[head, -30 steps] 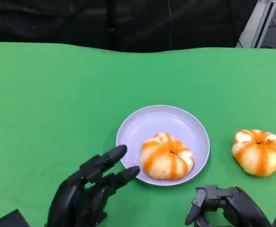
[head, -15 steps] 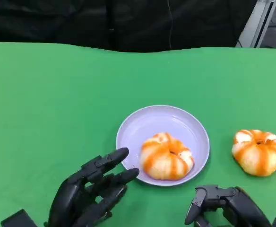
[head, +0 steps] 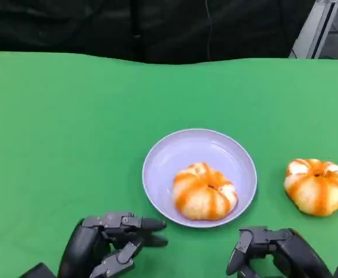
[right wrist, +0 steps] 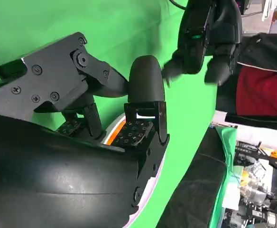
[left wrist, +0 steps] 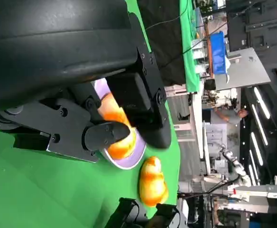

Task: Grasp the bread from the table and place it into the plate.

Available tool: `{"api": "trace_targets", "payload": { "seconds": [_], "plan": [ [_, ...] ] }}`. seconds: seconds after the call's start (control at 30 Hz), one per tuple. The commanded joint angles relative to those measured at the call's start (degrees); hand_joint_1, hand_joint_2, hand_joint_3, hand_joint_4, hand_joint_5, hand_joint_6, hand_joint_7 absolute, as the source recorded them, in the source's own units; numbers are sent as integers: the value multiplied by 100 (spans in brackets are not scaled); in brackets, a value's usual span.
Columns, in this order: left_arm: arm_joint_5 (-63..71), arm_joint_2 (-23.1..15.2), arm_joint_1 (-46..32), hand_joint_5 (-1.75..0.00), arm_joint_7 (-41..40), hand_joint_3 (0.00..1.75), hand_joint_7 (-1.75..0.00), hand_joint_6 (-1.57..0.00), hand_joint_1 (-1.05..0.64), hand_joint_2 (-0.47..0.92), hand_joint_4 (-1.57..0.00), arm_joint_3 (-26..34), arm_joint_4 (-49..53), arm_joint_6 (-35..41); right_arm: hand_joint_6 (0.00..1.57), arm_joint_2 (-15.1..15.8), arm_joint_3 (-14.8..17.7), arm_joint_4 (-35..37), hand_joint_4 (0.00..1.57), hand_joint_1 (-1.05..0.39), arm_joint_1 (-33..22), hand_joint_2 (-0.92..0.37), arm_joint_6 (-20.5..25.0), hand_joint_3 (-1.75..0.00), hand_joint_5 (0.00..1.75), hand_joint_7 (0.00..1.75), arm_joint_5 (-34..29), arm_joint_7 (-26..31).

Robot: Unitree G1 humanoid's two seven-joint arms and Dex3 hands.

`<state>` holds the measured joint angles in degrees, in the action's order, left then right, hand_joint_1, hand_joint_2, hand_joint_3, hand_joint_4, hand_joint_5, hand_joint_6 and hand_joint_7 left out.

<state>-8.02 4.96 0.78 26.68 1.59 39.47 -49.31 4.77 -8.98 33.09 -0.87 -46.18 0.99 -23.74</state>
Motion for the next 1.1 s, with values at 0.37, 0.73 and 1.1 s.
{"api": "trace_targets", "payload": {
  "seconds": [0.37, 0.73, 1.1],
  "plan": [
    [399, -64, 64, -155, -343, 130, -125, -99, -9, 45, -94, -284, 188, -48, 88, 62, 40, -30, 84, -13, -62, -60, -10, -100, 148, 114, 9, 31],
    [314, -53, 100, -158, -285, 128, -128, -96, -8, 48, -90, -439, 245, 31, 89, 81, 40, -89, 83, -13, -111, -60, 69, -99, 148, 113, 101, -65],
    [402, -72, 129, -159, -409, 127, -129, -95, -8, 49, -90, -433, 203, -45, 89, 122, 99, -35, 83, -11, -95, -60, -33, -99, 145, 115, 158, -154]
  ]
}}
